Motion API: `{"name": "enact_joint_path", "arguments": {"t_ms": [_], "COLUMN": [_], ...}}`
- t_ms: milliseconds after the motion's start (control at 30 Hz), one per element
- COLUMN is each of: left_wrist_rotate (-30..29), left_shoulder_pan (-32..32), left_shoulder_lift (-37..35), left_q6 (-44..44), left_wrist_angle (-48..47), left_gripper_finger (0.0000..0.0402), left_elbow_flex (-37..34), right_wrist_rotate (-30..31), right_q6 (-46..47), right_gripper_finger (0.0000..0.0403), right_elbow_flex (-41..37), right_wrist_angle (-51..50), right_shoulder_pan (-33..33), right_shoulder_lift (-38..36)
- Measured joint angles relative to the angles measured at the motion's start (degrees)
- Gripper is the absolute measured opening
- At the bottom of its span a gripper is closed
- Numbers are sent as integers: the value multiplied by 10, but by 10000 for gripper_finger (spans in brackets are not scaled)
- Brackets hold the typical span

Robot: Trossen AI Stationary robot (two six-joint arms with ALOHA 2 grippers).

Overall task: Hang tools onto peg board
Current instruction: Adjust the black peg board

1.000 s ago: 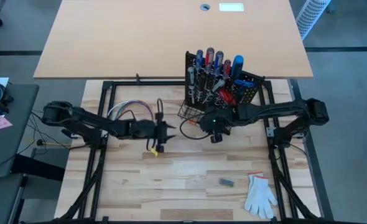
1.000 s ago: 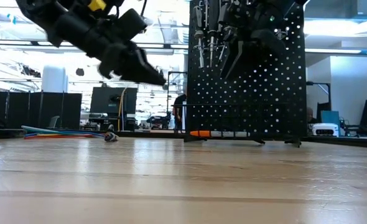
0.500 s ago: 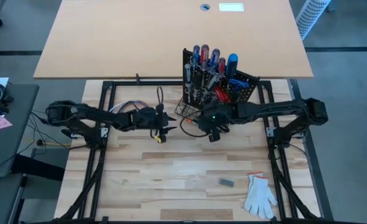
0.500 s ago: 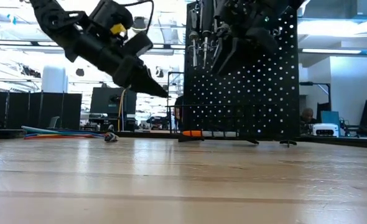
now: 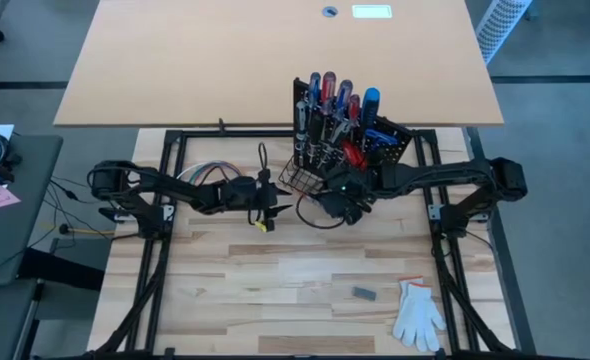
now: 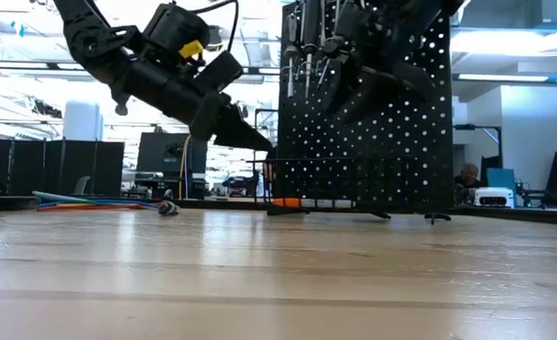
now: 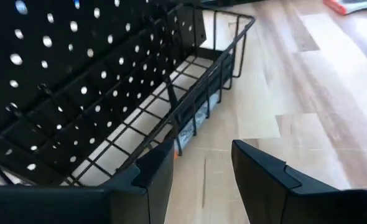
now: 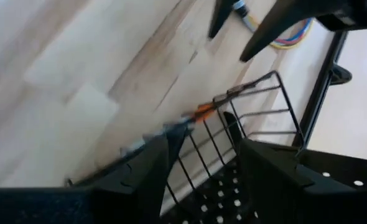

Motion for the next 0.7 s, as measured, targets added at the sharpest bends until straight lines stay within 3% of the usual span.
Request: {"name": "enact_joint_path", "arguments": {"t_ms": [133, 300, 533, 700], "left_wrist_rotate": [2, -15, -15, -15], "left_shoulder_pan": [1, 1, 1, 1], "left_shoulder_lift": [21, 39, 52, 58], "left_q6": [1, 9, 9, 8], "left_wrist_angle": [7, 44, 50, 50], "left_gripper_finger": [155, 155, 155, 155], "left_elbow_flex": [3, 3, 3, 3], "right_wrist_rotate": [-3, -17, -170, -185], "right_q6": [10, 132, 281, 285], "right_gripper_finger": [203, 203, 203, 188], "right_elbow_flex": [0, 1, 2, 2], "right_wrist_angle": [1, 10, 32, 33], "right_shoulder_pan": [1, 2, -21, -22], "right_shoulder_lift": [0, 0, -3, -2]}}
